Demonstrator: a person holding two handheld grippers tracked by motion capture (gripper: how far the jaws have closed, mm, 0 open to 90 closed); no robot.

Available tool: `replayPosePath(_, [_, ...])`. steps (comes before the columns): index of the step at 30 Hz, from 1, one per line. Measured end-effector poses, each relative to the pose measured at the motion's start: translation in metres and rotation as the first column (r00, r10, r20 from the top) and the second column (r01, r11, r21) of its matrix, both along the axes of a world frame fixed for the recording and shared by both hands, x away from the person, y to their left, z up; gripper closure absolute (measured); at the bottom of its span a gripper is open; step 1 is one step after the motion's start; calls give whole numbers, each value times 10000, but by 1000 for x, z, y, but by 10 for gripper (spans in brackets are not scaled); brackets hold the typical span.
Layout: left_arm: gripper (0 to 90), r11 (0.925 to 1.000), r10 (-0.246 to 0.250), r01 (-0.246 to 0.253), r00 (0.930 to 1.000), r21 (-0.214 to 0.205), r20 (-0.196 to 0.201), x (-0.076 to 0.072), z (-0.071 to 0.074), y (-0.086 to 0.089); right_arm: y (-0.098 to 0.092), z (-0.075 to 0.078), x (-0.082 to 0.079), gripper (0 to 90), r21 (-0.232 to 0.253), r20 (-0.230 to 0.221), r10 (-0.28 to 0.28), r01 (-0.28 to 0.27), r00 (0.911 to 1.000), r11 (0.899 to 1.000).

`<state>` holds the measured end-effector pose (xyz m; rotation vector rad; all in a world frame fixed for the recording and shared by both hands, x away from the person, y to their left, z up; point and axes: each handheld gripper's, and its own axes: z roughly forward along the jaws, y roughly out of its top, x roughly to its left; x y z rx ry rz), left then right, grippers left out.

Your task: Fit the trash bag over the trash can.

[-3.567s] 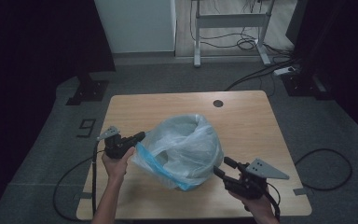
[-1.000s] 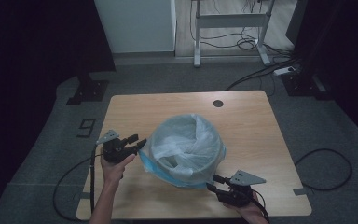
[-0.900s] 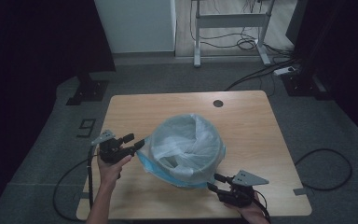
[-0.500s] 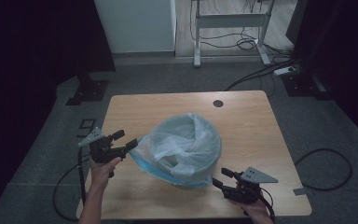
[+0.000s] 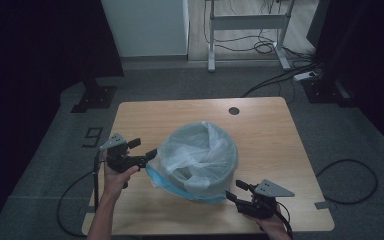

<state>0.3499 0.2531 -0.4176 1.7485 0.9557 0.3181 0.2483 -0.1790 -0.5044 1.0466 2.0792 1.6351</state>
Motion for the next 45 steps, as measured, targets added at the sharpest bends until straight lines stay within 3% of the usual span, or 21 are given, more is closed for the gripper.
replayPosePath(3, [133, 9996, 143, -137, 9996, -249, 250, -2, 3, 2, 1, 1, -1, 405, -48, 70, -71, 71, 10000, 10000])
replayPosePath(6, [171, 9997, -86, 90, 9997, -210, 220, -1, 4, 5, 2, 2, -3, 406, -47, 144, -12, 13, 9999, 10000])
replayPosePath(14, [263, 9990, -405, 398, 9986, -203, -352, 7, -8, 6, 16, 13, -14, 402, 203, 425, 817, -827, 9957, 9964])
replayPosePath(19, [301, 9990, -369, 380, 9981, 229, -483, 7, -15, 0, 33, 20, -18, 402, 160, 549, 1564, -1575, 9862, 9874])
replayPosePath(24, [321, 9986, -154, 171, 9993, 501, -346, 4, -16, 1, 45, 19, -16, 415, -37, 398, 1848, -1848, 9820, 9828])
replayPosePath(25, [322, 9991, -108, 118, 9996, 411, -242, 2, -15, 3, 46, 16, -15, 415, -168, 258, 1855, -1852, 9823, 9826])
replayPosePath(26, [322, 9998, -213, 213, 9998, -29, -49, 0, -12, 6, 47, 14, -14, 416, -232, 187, 1834, -1829, 9829, 9829])
replayPosePath(27, [318, 9994, -286, 287, 9996, -200, 62, -2, -9, 8, 46, 10, -14, 415, -273, 74, 1779, -1776, 9840, 9837])
replayPosePath(32, [248, 9975, -475, 510, 9963, -489, 713, -8, 5, 13, 41, 10, -14, 416, -145, 84, 1631, -1630, 9866, 9865])
replayPosePath(39, [238, 9920, -1205, 1233, 9885, -257, 917, -9, 16, 9, 32, 14, -17, 415, 21, 231, 1436, -1436, 9894, 9896])
replayPosePath(45, [250, 9792, -2027, 2029, 9758, 55, 824, -7, 29, 0, 19, 16, -16, 415, 183, 288, 1097, -1102, 9935, 9937])
